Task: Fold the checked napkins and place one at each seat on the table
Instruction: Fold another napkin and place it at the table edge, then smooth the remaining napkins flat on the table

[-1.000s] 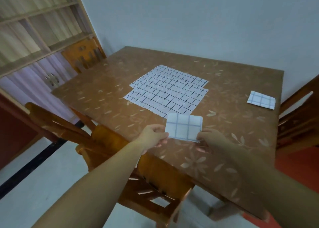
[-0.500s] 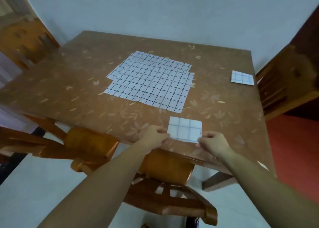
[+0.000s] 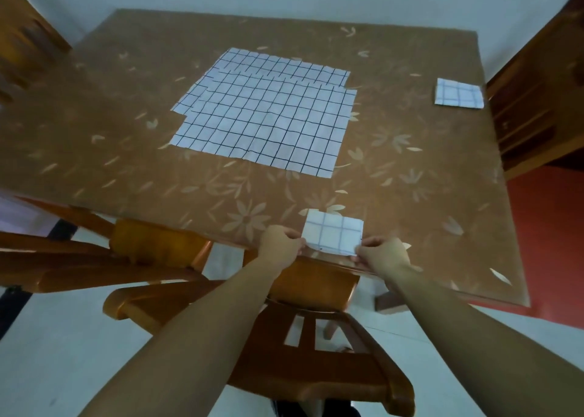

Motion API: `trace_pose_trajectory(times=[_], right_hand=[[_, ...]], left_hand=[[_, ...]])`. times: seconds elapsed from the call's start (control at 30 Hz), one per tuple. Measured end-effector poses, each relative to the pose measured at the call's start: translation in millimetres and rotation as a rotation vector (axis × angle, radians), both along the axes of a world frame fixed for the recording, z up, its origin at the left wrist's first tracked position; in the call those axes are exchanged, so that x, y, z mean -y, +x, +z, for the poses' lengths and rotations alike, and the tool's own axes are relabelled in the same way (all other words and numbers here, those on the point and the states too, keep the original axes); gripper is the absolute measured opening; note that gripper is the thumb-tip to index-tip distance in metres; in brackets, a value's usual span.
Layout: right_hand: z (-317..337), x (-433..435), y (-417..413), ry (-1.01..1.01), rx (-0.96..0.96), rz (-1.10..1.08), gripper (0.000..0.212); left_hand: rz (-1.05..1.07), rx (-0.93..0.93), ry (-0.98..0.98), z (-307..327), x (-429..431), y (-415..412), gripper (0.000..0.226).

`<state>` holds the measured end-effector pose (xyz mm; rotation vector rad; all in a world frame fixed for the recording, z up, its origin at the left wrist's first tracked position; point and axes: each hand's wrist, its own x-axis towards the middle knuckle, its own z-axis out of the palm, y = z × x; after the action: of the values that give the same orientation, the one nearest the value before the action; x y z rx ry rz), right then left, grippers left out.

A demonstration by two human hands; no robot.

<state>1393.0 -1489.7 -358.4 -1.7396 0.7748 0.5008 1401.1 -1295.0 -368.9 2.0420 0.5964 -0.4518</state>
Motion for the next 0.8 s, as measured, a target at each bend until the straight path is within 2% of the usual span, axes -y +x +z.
trace_pose_trajectory(times=[0.13, 0.3, 0.43, 0.57, 0.67, 0.8], right_hand=[[-4.2, 1.6, 5.2, -0.061, -0.005, 0.049, 0.012], [1.3, 6.2, 13.4, -0.198, -0.016, 0.211, 0.007], [40.9, 11.3, 33.2, -0.396, 0.102, 0.341, 0.023], [88.1, -1.4, 62.0, -0.442, 0.215, 0.382, 0.029], [115.7, -28.1, 80.3, -0.498, 0.313, 0.446, 0.024], [134.8, -77.2, 97.1, -0.615, 0.399, 0.528, 0.013]], left_hand=[[-0.005, -0.007, 0.051, -5.4, 0.5, 3.3, 0.019], [-0.186, 0.002, 0.262, 8.2, -12.9, 5.9, 0.018], [-0.289, 0.093, 0.417, 59.2, -40.4, 21.2, 0.026], [-0.368, 0.254, 0.547, 122.3, -74.0, 45.6, 0.019], [-0.373, 0.304, 0.612, 159.4, -100.4, 64.2, 0.016], [-0.428, 0.371, 0.681, 182.0, -144.7, 88.3, 0.023]])
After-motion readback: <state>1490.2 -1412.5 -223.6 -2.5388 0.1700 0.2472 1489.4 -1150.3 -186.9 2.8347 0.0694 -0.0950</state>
